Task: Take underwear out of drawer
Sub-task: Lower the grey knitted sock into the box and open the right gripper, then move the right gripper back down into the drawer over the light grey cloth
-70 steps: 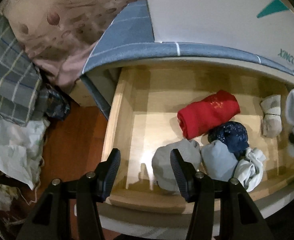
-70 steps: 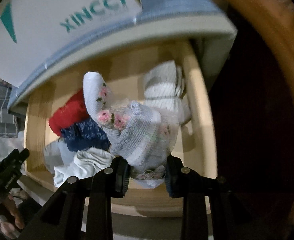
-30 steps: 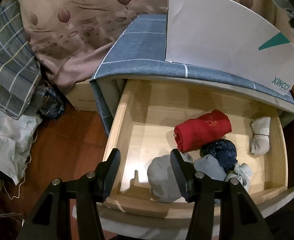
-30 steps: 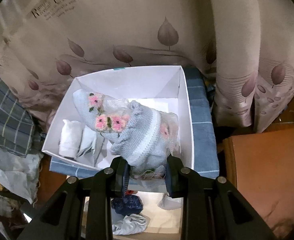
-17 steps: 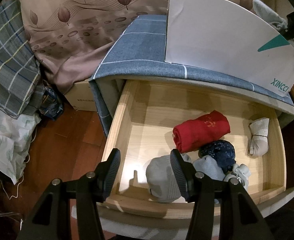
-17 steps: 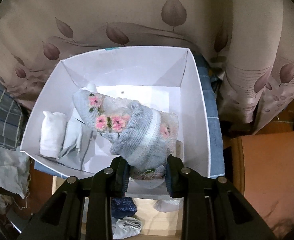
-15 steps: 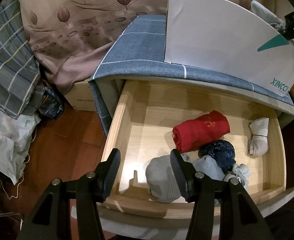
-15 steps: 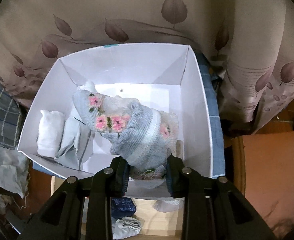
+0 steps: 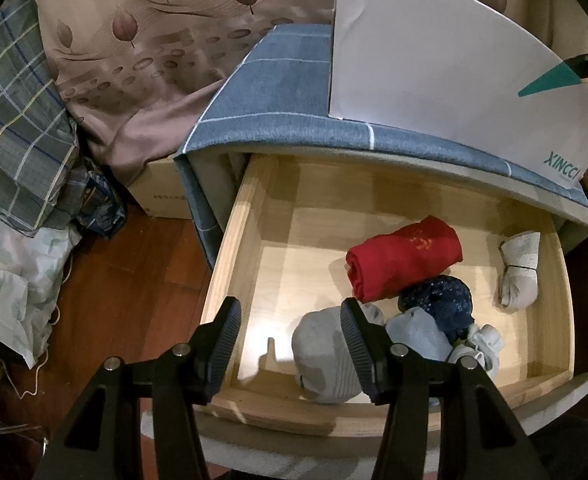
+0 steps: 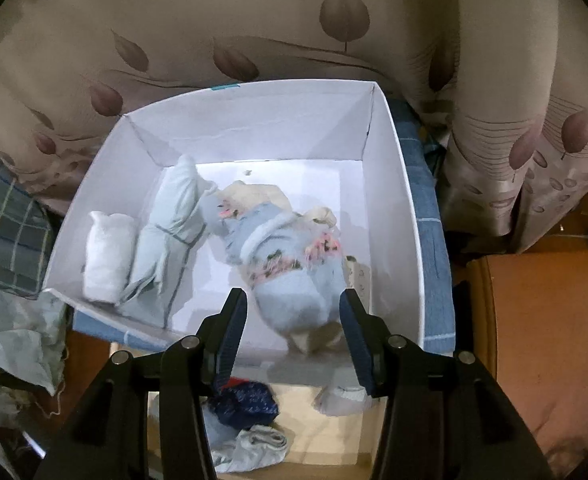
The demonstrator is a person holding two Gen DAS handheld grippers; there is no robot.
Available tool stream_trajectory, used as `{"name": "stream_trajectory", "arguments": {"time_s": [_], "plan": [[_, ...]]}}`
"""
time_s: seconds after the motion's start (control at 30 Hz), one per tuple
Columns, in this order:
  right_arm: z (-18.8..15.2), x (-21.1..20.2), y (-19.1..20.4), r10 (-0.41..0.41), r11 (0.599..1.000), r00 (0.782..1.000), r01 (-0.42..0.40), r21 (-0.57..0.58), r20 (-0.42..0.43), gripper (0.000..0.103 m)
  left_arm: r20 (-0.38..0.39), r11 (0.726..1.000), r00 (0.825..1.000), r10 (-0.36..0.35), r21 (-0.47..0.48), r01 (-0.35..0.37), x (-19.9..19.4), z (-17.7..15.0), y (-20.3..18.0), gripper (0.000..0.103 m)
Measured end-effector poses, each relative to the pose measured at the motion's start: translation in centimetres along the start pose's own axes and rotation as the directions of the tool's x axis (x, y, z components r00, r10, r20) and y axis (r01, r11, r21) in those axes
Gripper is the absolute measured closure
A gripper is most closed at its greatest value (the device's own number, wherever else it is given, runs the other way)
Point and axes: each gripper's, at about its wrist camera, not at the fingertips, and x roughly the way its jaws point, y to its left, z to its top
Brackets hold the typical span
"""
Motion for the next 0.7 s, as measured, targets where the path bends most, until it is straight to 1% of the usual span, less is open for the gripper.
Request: {"name": "stream_trajectory", "arguments": {"time_s": [0.1,0.2,0.3,0.37,0.47,0.53,0.63,0.7], "plan": [[-1.1,-1.6,0.1,0.010,1.000,1.000,-0.010,-0.020,0.014,0.057,-0.002,1.000,1.000,0.002,0.000,-0.002,0.1,0.0,0.0,0.050],[-2.5,-3.3,0.0,0.013,0.999,0.999,-0.011,-0.036,0.039,0.050,-0.006,1.000,1.000,0.006,0.002,-0.006,0.1,0.0,0.0,0.050],[-3.8,-5.0,-0.2,0.044,0.998,0.997,-0.042,-0.036,0.057,0.050,-0.009,1.000,1.000,0.011,0.002,-0.011,0.1,-0.1,0.1,0.050],[-4.5,-5.9,-0.2,0.052,0.998,0.997,-0.049,-0.048,0.060,0.050,-0.011,1.000,1.000,0.012,0.002,-0.012,0.1,-0.1,0.1,0.050],[-6.1,-6.1,0.0,0.069,0.995,0.997,-0.066,-0.069,0.032,0.050,-0.013,1.000,1.000,0.015,0.004,-0.015,0.2,-0.1,0.1,0.050],[-7.5,-5.6,0.2,0.072,0.994,0.997,-0.072,-0.087,0.005,0.048,-0.014,1.000,1.000,0.007,-0.002,-0.007,0.2,-0.1,0.1,0.050],[-9.9,-4.0,0.2,0.063,0.994,0.997,-0.067,-0.091,-0.044,0.047,-0.017,1.000,1.000,0.003,-0.012,-0.003,0.2,-0.1,0.4,0.050],[-11.4,-2.0,0.3,0.071,0.993,0.992,-0.080,-0.082,-0.105,0.047,-0.021,1.000,1.000,0.004,-0.017,-0.004,0.2,-0.1,0.6,0.050]]}}
